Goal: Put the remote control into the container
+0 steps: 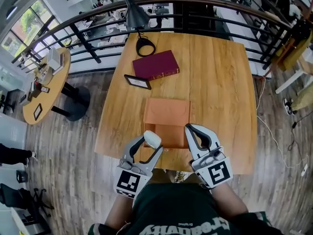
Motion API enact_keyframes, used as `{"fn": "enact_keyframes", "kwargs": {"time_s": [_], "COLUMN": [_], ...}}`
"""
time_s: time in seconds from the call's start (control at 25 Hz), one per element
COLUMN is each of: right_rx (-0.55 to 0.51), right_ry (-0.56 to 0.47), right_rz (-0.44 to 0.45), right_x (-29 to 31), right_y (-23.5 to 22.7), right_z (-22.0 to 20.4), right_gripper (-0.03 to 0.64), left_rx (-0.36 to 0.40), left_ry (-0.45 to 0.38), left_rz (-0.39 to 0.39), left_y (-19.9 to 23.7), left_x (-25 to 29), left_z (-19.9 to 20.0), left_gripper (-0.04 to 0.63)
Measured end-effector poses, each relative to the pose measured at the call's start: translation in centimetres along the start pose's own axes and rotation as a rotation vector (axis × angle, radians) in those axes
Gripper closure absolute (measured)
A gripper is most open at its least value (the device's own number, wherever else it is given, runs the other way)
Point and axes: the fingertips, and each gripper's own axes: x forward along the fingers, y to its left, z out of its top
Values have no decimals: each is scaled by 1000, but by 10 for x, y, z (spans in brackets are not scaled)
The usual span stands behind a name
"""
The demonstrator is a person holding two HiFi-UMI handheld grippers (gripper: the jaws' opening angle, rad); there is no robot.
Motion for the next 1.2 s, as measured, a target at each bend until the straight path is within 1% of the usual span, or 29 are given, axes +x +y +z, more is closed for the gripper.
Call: {"fn": "enact_keyframes", "kwargs": {"time_s": [0.08,0.24,0.44,0.52,0.6,0.68,0.88,1.2], "right_rx": [8,21,27,41,48,48,44,48], "right_ry": [4,11,21,18,20,22,45,69], "right_rz": [-10,-45,-108,-140,-173,-199,-256,-324], "right_x": [4,9,14,16,16,16,19,23], "right_y": [-2,-12,-25,-33,-41,-47,-59,-70], "right_z": [-4,-11,-16,-19,-22,-26,-36,-50], "right_gripper": [600,600,600,600,600,600,600,600], "left_rx": [32,100,118,146,175,188,225,235], "left_ry": [52,166,342,395,434,466,548,673], "left_rz": [-28,-111,-257,-291,-305,-322,-389,-497], "left_y": [0,-4,-14,-15,-14,-13,-14,-17], "left_x": [7,27,53,63,73,82,100,118], "left_z": [-9,-27,-65,-77,-87,-96,-122,-158], "left_gripper": [351,351,351,351,351,351,351,351]}}
